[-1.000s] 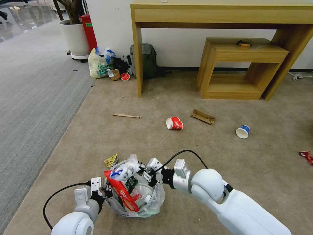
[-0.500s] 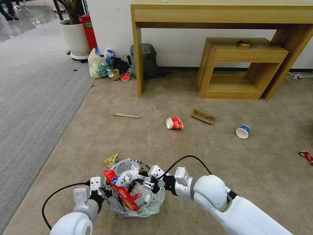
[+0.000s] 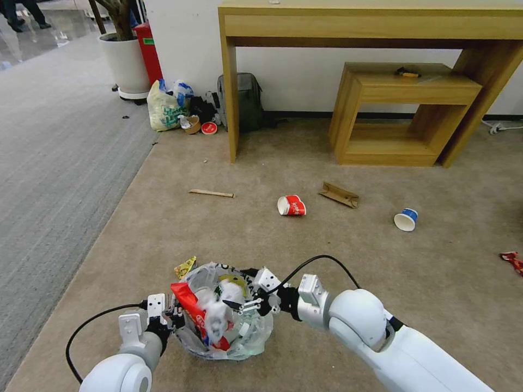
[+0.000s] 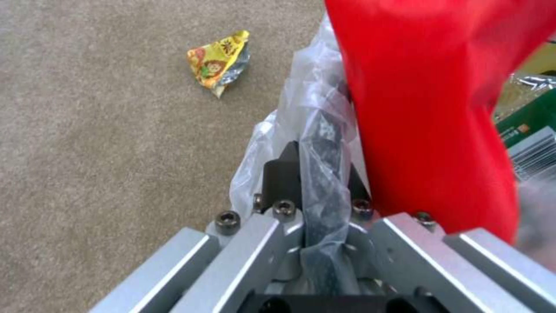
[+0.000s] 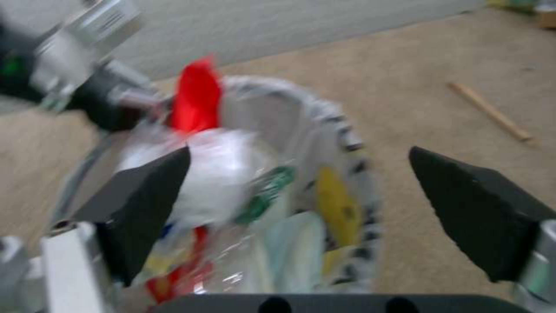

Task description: Pick up the trash bin and place the garbage on the floor into it.

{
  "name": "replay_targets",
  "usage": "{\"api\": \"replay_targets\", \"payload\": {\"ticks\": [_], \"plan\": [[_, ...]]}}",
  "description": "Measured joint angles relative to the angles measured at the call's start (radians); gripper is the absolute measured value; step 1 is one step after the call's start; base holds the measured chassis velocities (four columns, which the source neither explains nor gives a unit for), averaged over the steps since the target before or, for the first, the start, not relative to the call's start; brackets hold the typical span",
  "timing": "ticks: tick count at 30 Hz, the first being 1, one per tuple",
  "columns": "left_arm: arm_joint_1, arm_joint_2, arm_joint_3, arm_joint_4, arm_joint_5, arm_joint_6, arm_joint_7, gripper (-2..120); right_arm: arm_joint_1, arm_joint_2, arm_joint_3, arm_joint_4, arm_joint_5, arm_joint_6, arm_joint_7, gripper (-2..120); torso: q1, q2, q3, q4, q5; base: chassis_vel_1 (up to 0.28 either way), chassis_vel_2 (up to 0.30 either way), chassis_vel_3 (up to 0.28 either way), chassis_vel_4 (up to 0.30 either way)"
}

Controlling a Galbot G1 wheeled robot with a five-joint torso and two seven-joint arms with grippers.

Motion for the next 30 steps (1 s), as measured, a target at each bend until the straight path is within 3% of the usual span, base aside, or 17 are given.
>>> {"api": "replay_targets", "payload": {"ticks": [13,16,20,30], "plan": [[0.029,0.000,-0.014,-0.020,-0.007,-0.009,0.003,0,-0.045,0.064,0.130,-0.032,0.116,0.005,0.257,100,0.000,0.000,0.000,-0.0001,0.0000,0.000,0.000,0.000,0.000],[0.043,0.002,-0.024,-0.021,-0.007,-0.020,0.009,0,-0.085,0.131,0.192,-0.047,0.113,0.010,0.312,100,0.000,0.000,0.000,0.0001,-0.0001,0.000,0.000,0.000,0.000],[0.062,0.011,-0.035,-0.027,-0.014,-0.025,0.012,0,-0.157,0.203,0.297,-0.066,0.032,0.048,0.301,100,0.000,0.000,0.000,0.0001,0.0000,0.000,0.000,0.000,0.000],[0.064,0.020,-0.029,-0.028,-0.017,-0.029,0.012,0,-0.297,0.258,0.502,-0.039,-0.023,0.085,0.213,100,0.000,0.000,0.000,-0.0001,0.0001,0.000,0.000,0.000,0.000]]}}
